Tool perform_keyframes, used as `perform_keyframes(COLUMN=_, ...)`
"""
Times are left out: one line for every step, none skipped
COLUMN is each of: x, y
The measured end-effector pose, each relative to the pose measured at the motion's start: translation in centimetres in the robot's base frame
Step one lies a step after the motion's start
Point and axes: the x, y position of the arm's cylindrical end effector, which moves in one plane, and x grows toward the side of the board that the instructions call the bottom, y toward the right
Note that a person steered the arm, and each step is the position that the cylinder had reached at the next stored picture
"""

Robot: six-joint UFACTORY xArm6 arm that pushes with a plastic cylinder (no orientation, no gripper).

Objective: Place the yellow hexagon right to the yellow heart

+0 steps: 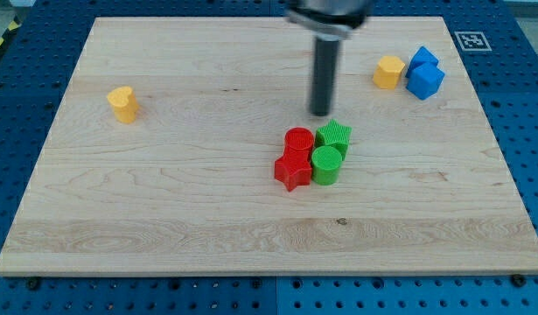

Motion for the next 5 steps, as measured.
perform_keyframes(x=0.1, y=8.2)
perform_keyframes(x=0.1, y=8.5)
perform_keyframes(x=1.0, y=10.2)
perform_keyframes(x=2.7, y=15.1)
perform_keyframes(x=1.9, y=17.5)
